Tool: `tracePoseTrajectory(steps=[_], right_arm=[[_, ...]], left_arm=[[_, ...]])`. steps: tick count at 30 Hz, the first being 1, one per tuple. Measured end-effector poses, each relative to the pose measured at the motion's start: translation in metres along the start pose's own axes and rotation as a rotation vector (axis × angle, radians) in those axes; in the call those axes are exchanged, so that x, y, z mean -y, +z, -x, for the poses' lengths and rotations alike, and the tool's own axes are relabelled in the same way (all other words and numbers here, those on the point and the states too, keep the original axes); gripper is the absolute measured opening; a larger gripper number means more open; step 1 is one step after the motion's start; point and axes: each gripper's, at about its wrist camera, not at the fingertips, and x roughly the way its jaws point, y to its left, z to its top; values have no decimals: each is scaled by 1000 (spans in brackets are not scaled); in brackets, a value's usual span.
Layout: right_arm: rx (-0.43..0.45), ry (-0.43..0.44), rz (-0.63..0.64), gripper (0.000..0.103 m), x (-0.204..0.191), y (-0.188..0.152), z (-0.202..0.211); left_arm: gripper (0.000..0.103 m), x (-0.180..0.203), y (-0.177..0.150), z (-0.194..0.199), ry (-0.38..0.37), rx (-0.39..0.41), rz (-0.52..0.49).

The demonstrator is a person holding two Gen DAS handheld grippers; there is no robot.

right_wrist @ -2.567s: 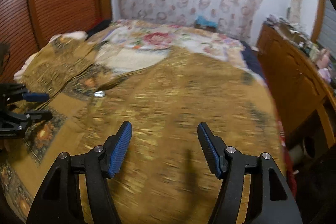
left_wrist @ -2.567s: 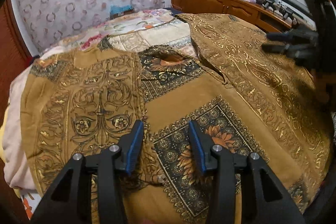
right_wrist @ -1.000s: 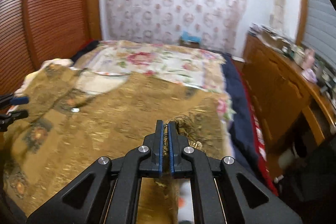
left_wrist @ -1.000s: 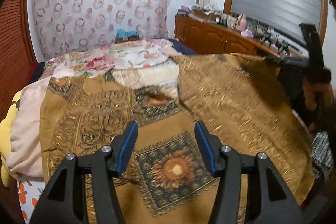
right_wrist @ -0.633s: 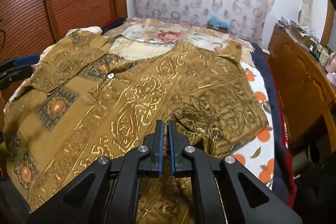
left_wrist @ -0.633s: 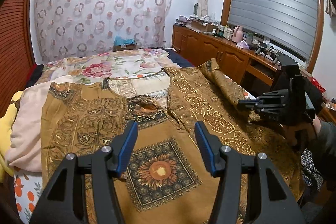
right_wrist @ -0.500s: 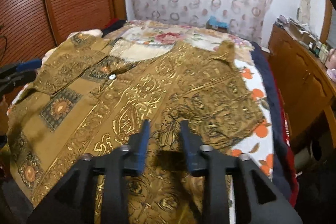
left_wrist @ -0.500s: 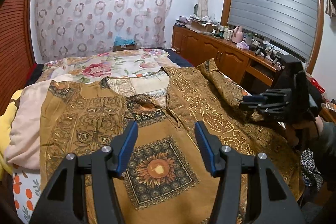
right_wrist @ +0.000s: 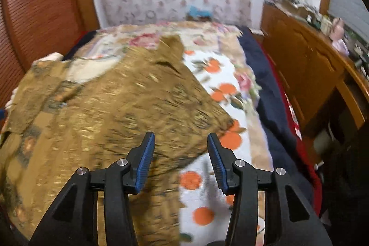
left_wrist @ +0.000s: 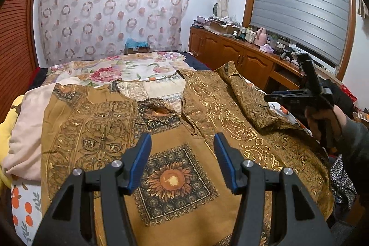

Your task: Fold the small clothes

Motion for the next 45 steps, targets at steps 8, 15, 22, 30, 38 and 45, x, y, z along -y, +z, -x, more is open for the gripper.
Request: tracePoseTrajectory(steps=[8,15,22,30,38,45], right_arm=[[-39,-11,-4,39,13,-4,-21],[-30,21,84,5,-7,4,-21],[95,68,162,5,-49,30,9],[134,210,279,5,-119,57,8],[107,212,302,38,-136,64,-10],[41,99,236,48,-91,62,-40]], left_arm=[[56,-3,-3,-2,0,-14,6],[56,-10,-4,-1,5,-16,18],[56,-19,-3,6,27,-3,31],[56,-38,-1,15,59,16,61],[56,-51,0,18,79,17,66],[56,-80,8,10,122,0,71]])
